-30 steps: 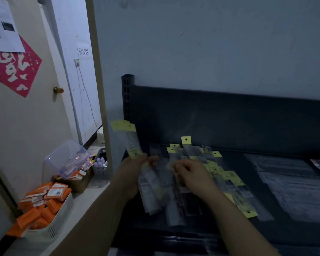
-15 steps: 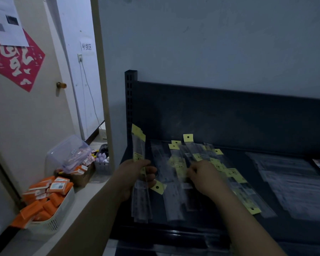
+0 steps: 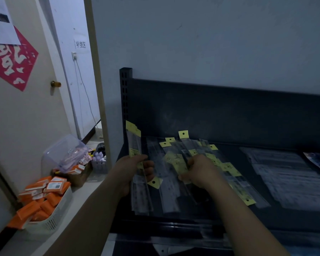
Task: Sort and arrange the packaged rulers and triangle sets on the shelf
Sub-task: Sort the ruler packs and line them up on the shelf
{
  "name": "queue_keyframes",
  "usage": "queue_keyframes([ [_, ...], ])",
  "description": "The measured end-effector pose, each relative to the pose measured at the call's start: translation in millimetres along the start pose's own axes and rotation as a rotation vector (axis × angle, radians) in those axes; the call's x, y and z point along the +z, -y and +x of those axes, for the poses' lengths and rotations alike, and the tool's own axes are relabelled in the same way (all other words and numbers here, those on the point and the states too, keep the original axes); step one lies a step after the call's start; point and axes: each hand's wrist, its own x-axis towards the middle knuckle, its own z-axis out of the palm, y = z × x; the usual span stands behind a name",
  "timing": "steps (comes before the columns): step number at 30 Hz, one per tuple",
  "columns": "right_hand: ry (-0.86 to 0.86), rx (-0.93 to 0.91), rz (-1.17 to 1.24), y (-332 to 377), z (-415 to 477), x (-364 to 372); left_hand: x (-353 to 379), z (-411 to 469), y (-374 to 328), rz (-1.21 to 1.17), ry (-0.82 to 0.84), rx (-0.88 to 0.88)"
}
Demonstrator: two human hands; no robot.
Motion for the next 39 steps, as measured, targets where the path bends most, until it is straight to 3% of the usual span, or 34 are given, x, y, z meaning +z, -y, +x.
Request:
queue_keyframes([
  [11,0.109,0.14,0.042,2.8,3.8,-1.0,0.6,10.0,10.4,0.003,0.016,-0.024],
  [19,-0.1,0.074,-0.178,10.3,-4.7,1.2,-3.4,9.9,10.2,-0.024,0.037,-0.031],
  [22,-0.073,0.096,-0.163,9.2,-2.7,-2.2,-5.8,10.6,11.3,-0.042,0.042,-0.023],
  [27,0.06,0.152,-0.024,0.7,4.9,-7.9,-7.2,12.4,12.8,-0.08,0.085,-0.019],
  [31,-0.023,0.05,0.102,-10.0,6.2,-3.7,-9.1,12.3,13.3,-0.067,0.079,-0.011],
  [35,-0.141,-0.105,0.584,-10.5,-14.4,-2.3,-4.6,12.7,12.3,-0.072,0.114,0.113],
  [37,-0.001,-0.124,0.872,1.5,-29.0,-1.9,6.3,9.9,12.5,-0.002,0.162,0.197],
  [39,0.162,-0.142,0.973,12.0,-38.5,1.8,19.2,7.8,15.4,0.032,0.199,0.218],
])
